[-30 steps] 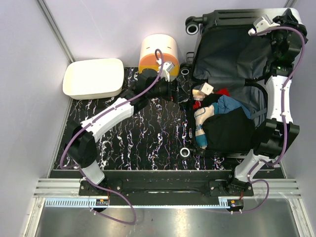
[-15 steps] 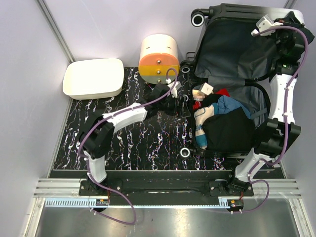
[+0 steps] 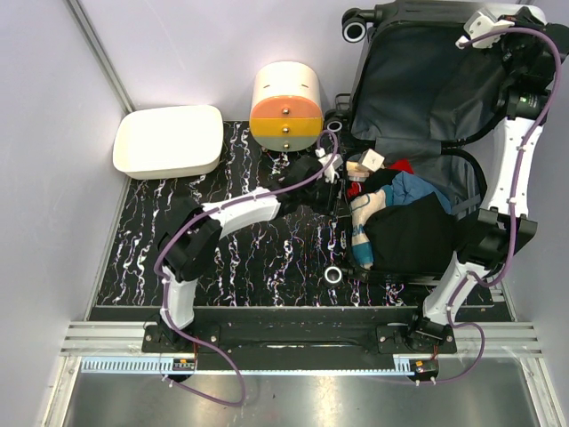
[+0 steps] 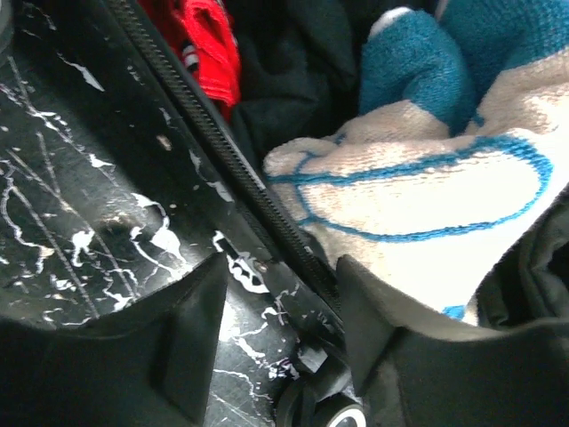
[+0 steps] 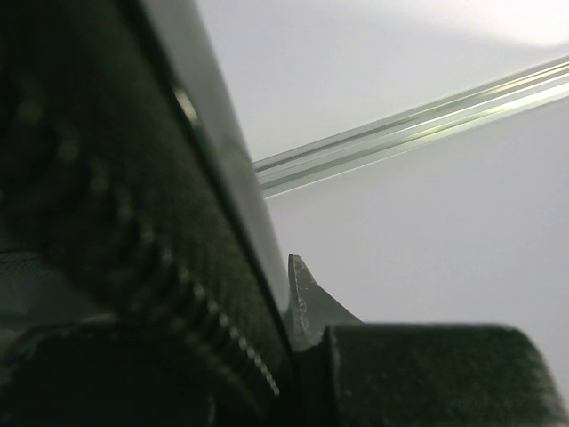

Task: Open, take out, and arrange the luggage

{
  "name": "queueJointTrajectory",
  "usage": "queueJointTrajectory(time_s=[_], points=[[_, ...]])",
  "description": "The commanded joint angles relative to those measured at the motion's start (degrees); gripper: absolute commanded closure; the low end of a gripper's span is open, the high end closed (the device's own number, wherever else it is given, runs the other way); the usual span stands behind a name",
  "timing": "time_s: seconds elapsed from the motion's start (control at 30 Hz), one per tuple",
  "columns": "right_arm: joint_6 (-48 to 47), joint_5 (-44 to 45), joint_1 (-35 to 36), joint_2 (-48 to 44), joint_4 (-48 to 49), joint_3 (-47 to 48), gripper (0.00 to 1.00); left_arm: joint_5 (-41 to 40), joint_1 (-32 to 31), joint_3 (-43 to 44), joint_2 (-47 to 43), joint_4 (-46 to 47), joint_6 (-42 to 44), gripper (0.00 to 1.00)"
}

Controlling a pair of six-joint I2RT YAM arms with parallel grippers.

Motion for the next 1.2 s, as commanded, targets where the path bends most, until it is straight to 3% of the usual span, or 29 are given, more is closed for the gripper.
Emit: queueJointTrajectory(time_s=[0.0,0.07,0.1,0.17,0.2,0.43,0.5,0.57,0.63,0.67,0.77,0.87,0.9,0.93,1.03,1.17], points=[[10.6,1.1,1.0,-4.1,17.7,10.2,1.0,-1.0,-1.4,2.6,0.7,-1.5,2.4,0.54],[10.4,0.9,1.0,-4.0,17.6,10.6,1.0,-0.5,-1.9,1.9,-0.3,-2.1,2.8,0.64],[10.4,0.9,1.0,-3.9,17.3,11.0,1.0,-0.2,-2.0,0.9,-0.8,-2.7,3.2,0.74],[10.5,0.5,1.0,-3.7,16.9,10.8,1.0,0.8,-2.3,-0.1,-1.9,-3.9,3.4,0.86],[10.5,0.3,1.0,-3.6,16.4,10.2,1.0,0.9,-2.3,-1.1,-2.3,-4.4,3.6,1.0],[10.0,-1.1,1.1,-0.1,17.7,7.9,0.99,1.8,-2.4,-6.9,-6.8,-4.9,4.8,1.0],[10.0,-0.7,1.2,3.1,19.8,8.8,0.79,2.1,-2.3,-7.4,-7.2,-4.8,5.0,1.0],[9.7,0.6,1.8,5.6,20.2,10.4,0.4,2.3,-2.4,-7.1,-7.2,-4.8,5.0,1.0],[9.3,1.9,2.2,9.8,20.3,14.1,0.27,2.0,-2.4,-6.5,-7.2,-4.8,5.0,1.0],[9.3,2.2,2.5,11.1,20.4,15.5,0.16,1.9,-2.4,-5.9,-7.1,-4.8,5.0,1.0],[9.3,3.3,3.2,16.6,21.4,21.4,0.03,1.5,-2.2,-4.5,-6.7,-5.4,5.4,1.0],[8.6,3.2,3.7,20.1,22.1,24.6,0.0,1.2,-2.1,-3.8,-7.1,-5.5,6.1,0.87],[8.4,3.0,3.8,21.0,23.3,24.8,0.0,1.4,-2.0,-3.6,-7.2,-5.6,6.4,0.71],[8.3,2.6,3.9,21.6,24.1,24.7,0.0,1.6,-1.7,-3.3,-7.7,-5.9,6.5,0.62],[8.3,3.2,4.2,23.2,26.4,24.2,0.0,2.1,-0.5,-2.7,-9.6,-6.1,6.8,0.45],[9.8,2.3,4.3,19.9,29.9,14.0,0.0,2.7,1.7,-2.0,-13.8,-4.1,8.9,0.32]])
